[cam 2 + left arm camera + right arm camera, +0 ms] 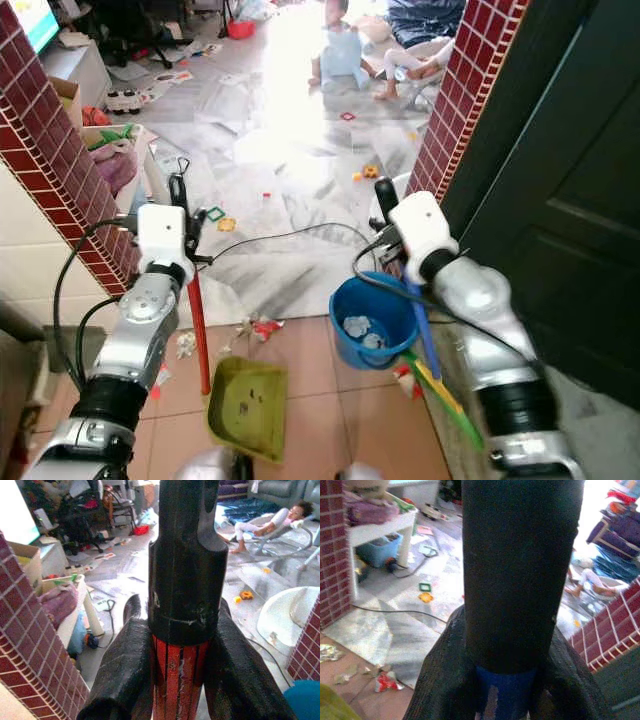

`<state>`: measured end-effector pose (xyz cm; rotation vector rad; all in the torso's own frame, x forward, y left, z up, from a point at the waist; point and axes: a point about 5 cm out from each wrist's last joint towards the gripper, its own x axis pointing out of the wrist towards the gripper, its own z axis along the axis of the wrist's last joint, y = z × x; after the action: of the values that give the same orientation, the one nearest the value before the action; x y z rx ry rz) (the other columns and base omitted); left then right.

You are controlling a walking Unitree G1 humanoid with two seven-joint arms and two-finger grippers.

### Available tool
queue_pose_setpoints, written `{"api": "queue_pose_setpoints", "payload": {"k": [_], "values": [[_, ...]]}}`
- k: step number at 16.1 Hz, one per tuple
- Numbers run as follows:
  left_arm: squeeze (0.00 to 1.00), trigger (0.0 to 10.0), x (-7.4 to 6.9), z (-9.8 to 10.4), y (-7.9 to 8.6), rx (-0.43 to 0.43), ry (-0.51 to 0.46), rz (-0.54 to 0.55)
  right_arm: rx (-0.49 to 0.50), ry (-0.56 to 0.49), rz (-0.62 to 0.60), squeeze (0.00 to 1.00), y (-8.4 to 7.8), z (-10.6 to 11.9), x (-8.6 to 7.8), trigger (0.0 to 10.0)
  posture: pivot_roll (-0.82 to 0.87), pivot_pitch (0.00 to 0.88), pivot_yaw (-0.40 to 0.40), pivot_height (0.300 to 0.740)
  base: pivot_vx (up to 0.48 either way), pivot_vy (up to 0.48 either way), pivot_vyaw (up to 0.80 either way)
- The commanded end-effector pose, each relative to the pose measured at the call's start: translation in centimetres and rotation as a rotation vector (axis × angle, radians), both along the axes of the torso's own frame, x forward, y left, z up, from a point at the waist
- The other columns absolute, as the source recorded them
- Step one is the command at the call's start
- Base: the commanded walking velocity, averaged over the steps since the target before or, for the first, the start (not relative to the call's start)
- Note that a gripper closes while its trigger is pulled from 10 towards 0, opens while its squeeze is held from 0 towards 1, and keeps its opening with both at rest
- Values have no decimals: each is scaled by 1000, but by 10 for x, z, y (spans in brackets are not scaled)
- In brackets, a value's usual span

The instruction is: Sweep floor

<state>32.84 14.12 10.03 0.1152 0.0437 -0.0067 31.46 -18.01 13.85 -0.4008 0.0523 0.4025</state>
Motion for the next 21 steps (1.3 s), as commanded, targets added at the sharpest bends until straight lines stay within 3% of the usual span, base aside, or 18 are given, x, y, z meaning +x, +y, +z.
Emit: {"api": "queue_pose_setpoints", "payload": {"k": [1, 6, 11, 18, 21], "values": [[0, 10000, 8, 11, -8, -11, -47, -18, -15, -50, -35, 0, 5, 3, 5, 10000, -100, 0, -5, 740, 0, 0, 0], [0, 10000, 14, 1, -35, -97, 5, -42, 142, 11, -89, 0, 40, -20, 10, 10000, -112, 0, 5, 740, 0, 0, 0], [0, 10000, 11, -17, -36, -138, 50, -11, 312, 46, -102, 0, 68, -17, 15, 10000, -118, 0, 1, 740, 0, 0, 0], [0, 10000, 19, -12, -22, 53, -44, 173, 326, 44, -117, 0, 70, -14, 21, 10000, -122, 0, -2, 740, 0, 0, 0], [0, 10000, 20, -13, -27, 54, -37, 156, 335, 26, -102, 0, 73, -9, 23, 10000, -124, 0, -8, 740, 0, 0, 0]]}}
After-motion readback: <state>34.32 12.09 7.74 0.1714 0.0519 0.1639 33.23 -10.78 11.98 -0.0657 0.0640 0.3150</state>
